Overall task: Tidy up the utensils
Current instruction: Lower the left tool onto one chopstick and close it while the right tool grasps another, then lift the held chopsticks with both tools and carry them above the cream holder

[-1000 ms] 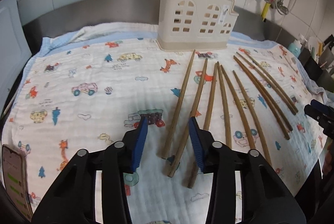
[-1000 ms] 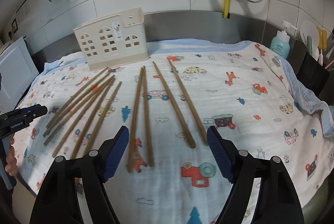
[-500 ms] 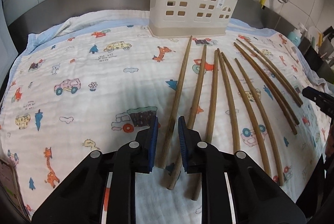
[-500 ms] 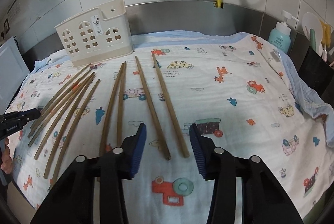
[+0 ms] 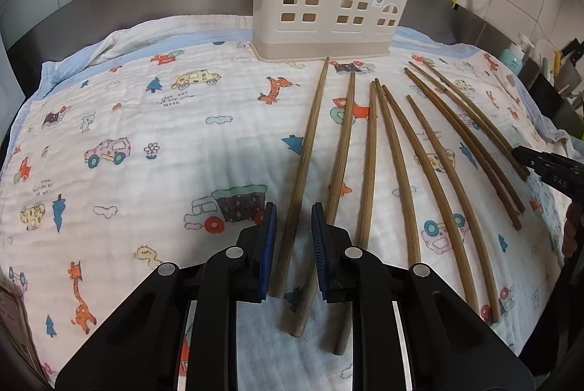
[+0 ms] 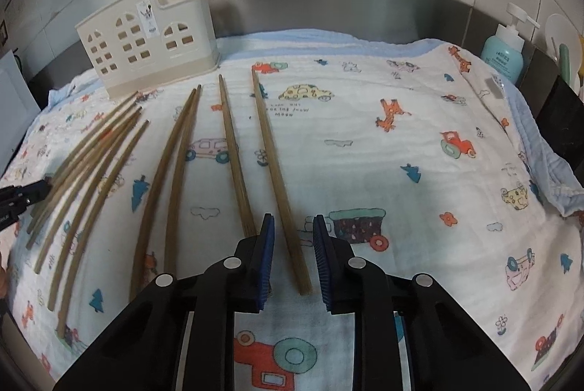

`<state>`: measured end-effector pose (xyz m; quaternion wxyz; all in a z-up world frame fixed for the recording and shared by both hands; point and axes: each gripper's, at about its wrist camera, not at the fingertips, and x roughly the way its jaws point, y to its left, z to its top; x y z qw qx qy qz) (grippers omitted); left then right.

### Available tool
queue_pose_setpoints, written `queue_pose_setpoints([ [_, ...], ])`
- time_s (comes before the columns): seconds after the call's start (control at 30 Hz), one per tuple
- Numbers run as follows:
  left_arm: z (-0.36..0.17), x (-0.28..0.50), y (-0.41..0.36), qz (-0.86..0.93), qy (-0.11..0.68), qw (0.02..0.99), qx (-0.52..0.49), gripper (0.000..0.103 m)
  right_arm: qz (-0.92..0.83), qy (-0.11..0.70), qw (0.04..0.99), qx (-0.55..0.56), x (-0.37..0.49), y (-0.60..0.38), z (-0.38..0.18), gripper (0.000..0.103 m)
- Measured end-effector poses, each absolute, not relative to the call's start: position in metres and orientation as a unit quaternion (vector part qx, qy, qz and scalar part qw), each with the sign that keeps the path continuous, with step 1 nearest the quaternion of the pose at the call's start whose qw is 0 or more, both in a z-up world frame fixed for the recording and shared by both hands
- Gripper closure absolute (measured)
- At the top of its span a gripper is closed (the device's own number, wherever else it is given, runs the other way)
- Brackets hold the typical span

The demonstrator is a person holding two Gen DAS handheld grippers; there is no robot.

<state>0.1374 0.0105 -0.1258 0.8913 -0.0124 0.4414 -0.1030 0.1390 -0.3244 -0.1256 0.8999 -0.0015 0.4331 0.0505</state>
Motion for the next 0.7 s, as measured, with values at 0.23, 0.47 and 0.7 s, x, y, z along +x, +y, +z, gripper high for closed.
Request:
queue_pose_setpoints([
  [0.23, -0.128, 0.137, 0.005, -0.106, 0.436, 0.894, 0.003, 0.089, 0.047, 0.43, 0.902, -0.004, 0.139, -0.327, -0.127, 0.091],
  [0.47, -0.128, 0.139, 0.007, -0.1, 0.435, 0.895, -0.001, 0.095, 0.044, 0.426, 0.903, -0.02, 0.138, -0.325, -0.126, 0.092],
  [0.7, -0.112, 0.131, 0.009, -0.104, 0.419, 0.902, -0.02, 0.097, 0.051, 0.396, 0.917, -0.017, 0.123, -0.317, -0.103, 0.095],
])
